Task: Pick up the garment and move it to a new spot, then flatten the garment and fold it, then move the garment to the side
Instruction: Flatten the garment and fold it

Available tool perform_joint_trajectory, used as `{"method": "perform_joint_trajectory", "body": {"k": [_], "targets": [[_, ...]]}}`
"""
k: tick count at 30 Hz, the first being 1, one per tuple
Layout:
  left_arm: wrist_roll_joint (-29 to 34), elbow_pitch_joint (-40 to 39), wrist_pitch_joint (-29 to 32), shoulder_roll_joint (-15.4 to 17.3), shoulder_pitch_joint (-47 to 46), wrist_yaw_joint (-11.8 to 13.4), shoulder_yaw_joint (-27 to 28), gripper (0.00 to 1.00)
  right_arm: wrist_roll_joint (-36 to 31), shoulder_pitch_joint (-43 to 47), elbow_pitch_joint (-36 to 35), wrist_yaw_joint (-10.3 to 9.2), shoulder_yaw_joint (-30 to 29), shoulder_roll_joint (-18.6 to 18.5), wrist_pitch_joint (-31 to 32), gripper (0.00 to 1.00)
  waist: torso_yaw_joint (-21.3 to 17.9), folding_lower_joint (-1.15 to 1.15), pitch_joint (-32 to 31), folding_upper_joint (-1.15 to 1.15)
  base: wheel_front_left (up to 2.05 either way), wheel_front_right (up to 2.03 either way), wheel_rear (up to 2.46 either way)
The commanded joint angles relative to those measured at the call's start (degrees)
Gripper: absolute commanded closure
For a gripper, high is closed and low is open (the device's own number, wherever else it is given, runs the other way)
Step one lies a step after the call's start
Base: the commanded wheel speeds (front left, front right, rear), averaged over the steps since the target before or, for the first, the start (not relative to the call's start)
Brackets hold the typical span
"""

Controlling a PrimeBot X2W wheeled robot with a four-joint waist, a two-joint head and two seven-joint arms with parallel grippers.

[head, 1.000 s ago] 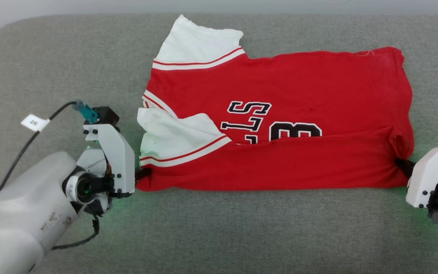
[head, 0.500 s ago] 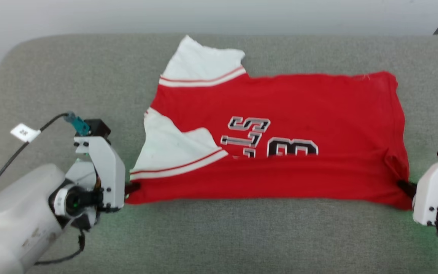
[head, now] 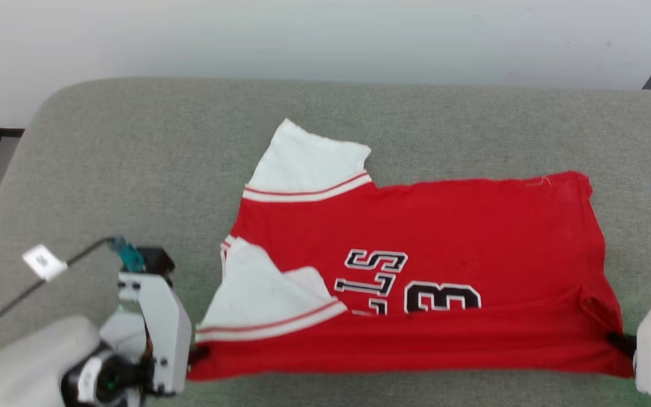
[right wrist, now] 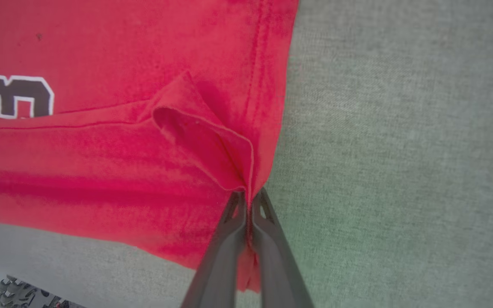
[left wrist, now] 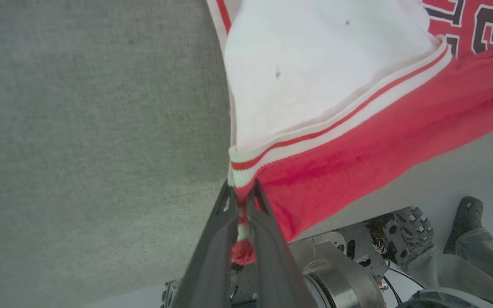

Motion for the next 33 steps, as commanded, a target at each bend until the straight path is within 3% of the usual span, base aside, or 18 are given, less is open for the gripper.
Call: {"method": "perform_joint_trajectory", "body": {"k": [1, 4, 8, 12, 13, 14, 16, 17, 27, 33], "targets": [[0.3, -0.4, -0.2, 0.8, 1.1, 0.6, -0.2, 1.00, 0.2, 1.1, -0.6, -0.10, -0.7, -0.1, 0.3, 1.00, 0.2, 0.00, -0.1, 0.00, 0.00, 0.00, 0.00], [0.5, -2.2, -0.7, 1.2, 2.9, 1.6, -0.8, 1.00, 0.0, 3.1, -2.2, -0.09, -1.8, 0.7, 1.1, 1.00, 0.3, 0.00, 0.1, 0.00, 0.00, 0.00, 0.00], [0.1, -1.7, -1.5, -0.1, 4.4, 1.1, -1.0, 1.00, -0.8, 4.5, -3.3, -0.09, -1.8, 2.2, 1.1, 1.00, 0.2, 0.00, 0.4, 0.00, 0.00, 0.00, 0.00], [-0.1, 0.4, -1.2, -1.3, 4.7, 0.2, -1.2, 0.58, -1.6, 4.7, -3.2, -0.08, -1.2, 3.2, 0.7, 1.00, -0.2, 0.00, 0.8, 0.00, 0.00, 0.00, 0.00], [0.0, 1.0, -1.3, -1.6, 4.5, 0.0, -1.1, 0.48, -1.7, 4.5, -3.3, -0.08, -1.0, 3.4, 0.4, 0.70, -0.2, 0.00, 0.9, 0.00, 0.00, 0.00, 0.00], [0.1, 1.4, -1.6, -1.9, 4.2, -0.2, -0.9, 0.15, -1.6, 4.3, -3.3, -0.08, -0.8, 3.6, 0.2, 0.53, -0.3, 0.00, 1.0, 0.00, 0.00, 0.00, 0.00], [0.2, 2.2, -1.6, -2.0, 3.7, -0.7, -0.7, 0.04, -1.8, 3.9, -3.2, -0.08, -0.6, 3.6, -0.2, 0.00, -0.6, 0.00, 1.2, 0.00, 0.00, 0.00, 0.00], [0.6, 2.5, -1.5, -1.9, 3.3, -0.7, -0.7, 0.00, -2.0, 3.8, -3.2, -0.08, -0.5, 3.6, -0.4, 0.00, -0.7, 0.00, 1.2, 0.00, 0.00, 0.00, 0.00], [3.3, 2.3, -1.1, 0.3, -3.9, -1.1, 2.2, 0.00, -2.0, 2.1, -6.2, -0.08, -2.8, 4.5, -2.8, 0.00, -2.0, 0.00, 2.2, 0.00, 0.00, 0.00, 0.00], [7.1, 4.1, -4.5, 0.0, -10.0, -3.8, 5.1, 0.00, -3.3, 0.0, -10.5, -0.08, -3.6, 5.7, -8.3, 0.00, -3.8, 0.00, 3.3, 0.00, 0.00, 0.00, 0.00]]}}
